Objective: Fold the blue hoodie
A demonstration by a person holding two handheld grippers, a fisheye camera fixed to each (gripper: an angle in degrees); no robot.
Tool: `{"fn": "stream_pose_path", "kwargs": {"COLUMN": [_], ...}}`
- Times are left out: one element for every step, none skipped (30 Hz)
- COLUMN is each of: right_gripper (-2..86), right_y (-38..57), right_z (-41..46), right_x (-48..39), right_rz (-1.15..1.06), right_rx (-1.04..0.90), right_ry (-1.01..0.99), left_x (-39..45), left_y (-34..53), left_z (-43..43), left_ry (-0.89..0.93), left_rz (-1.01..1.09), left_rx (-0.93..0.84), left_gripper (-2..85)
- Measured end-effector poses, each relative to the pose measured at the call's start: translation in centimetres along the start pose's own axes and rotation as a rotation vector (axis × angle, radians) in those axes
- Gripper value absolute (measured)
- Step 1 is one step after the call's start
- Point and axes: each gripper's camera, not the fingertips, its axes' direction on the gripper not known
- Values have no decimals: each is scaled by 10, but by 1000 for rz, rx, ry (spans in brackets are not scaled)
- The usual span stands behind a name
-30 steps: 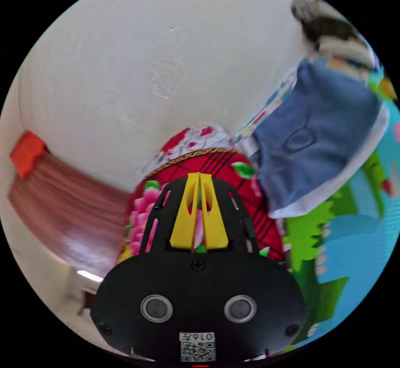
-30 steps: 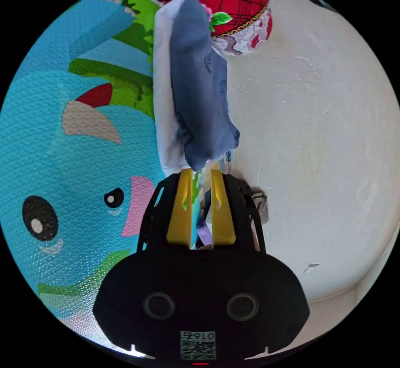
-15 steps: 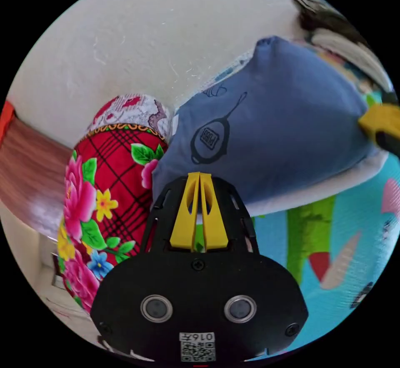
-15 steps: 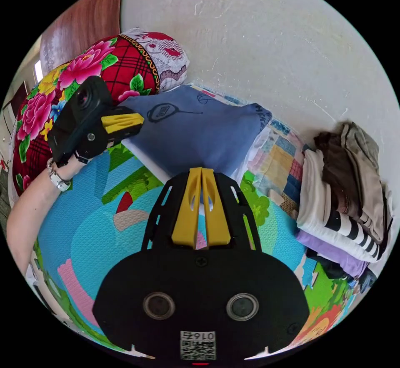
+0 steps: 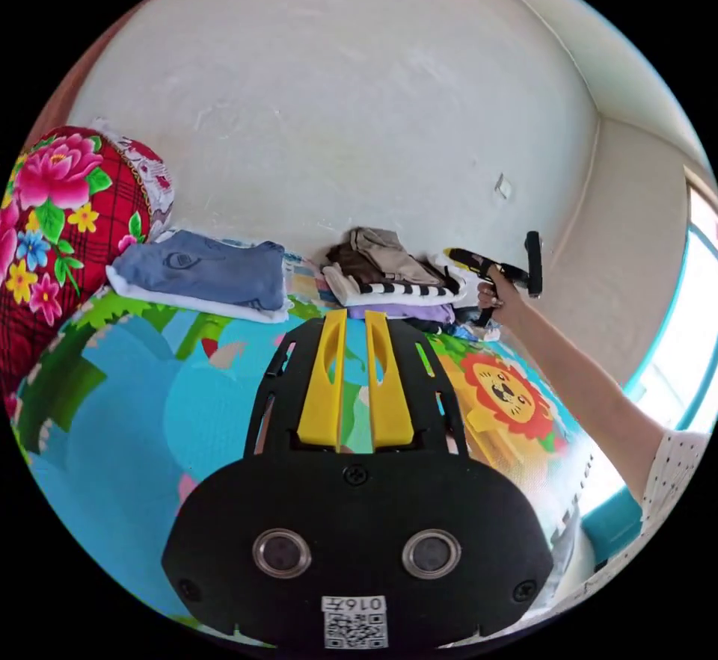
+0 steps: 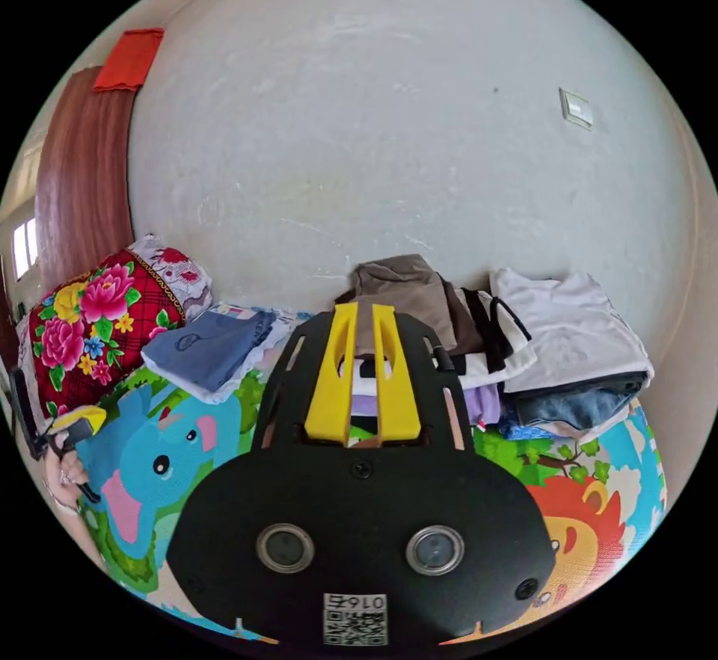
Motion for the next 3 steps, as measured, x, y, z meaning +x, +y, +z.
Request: {"fn": "stream_pose_path", "kwargs": {"right_gripper": [94, 100, 112], "right_y": [-3, -4, -3], "right_z": [5, 8, 15], "right_x": [3, 2, -4], "right_rz": [-31, -54, -99], "right_rx": [-53, -75, -100], "right_ry": [-40, -53, -52], "left_x": [4, 9, 11], "left_y": [7, 11, 14], "left_z": [12, 25, 31], "left_ry": [-8, 20, 30], "left_rz": [-1, 42, 60], "left_rx": [-14, -46, -66], "left_gripper": [44, 54, 64]}}
